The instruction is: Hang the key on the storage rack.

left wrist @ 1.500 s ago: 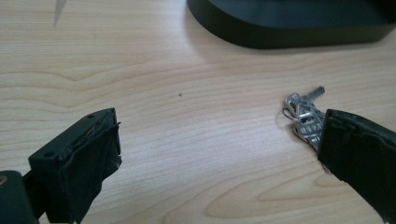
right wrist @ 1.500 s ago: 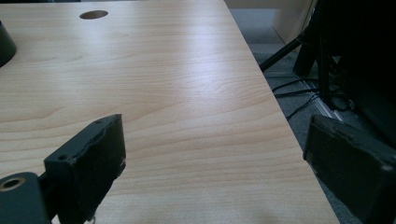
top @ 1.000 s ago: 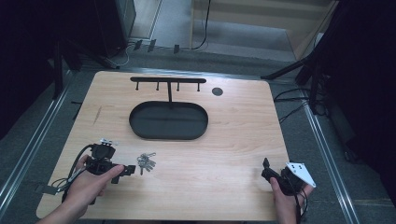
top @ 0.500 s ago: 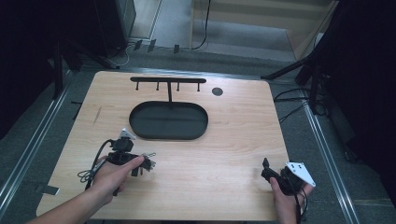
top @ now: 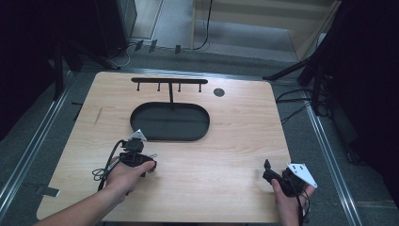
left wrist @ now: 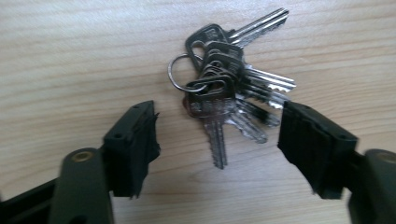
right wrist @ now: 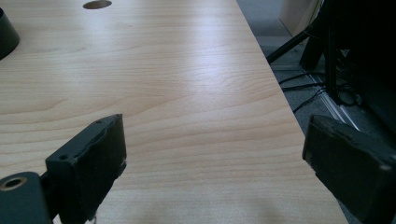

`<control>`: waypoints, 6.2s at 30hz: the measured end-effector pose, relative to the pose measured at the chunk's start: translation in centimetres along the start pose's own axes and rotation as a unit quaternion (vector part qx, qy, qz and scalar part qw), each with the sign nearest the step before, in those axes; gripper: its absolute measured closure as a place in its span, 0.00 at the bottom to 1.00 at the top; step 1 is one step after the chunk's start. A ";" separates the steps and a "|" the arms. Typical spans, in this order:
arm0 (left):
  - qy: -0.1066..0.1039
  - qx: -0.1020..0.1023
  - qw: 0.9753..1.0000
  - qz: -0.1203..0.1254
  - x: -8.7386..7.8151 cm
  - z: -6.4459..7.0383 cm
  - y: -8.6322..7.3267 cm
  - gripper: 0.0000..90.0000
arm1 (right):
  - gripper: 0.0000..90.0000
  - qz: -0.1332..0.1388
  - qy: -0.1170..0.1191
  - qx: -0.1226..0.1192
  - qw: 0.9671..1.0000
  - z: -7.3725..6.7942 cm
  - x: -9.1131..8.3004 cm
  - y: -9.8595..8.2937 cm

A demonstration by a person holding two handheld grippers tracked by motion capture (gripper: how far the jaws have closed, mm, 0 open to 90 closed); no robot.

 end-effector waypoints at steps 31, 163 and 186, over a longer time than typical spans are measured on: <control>0.025 0.061 0.998 0.010 -0.4 -0.8 -0.7 0.67 | 0.07 -0.004 0.001 -0.006 1.000 0.0 0.1 0.0; 0.018 0.209 0.978 0.020 -17.6 -6.6 16.5 1.00 | 0.07 -0.009 0.002 -0.004 1.000 -0.1 0.2 0.1; 0.030 0.189 0.981 0.023 -17.8 -7.0 17.4 1.00 | 0.07 -0.006 0.004 -0.004 1.000 -0.1 0.2 0.1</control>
Point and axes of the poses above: each handheld gripper's, and its own axes: x roughly forward along the jaws, y roughly out of its top, z roughly to its right, the point moved 1 cm from there along x, roughly forward along the jaws, and after that the axes turned 11 degrees about x, right-handed, at the moved point
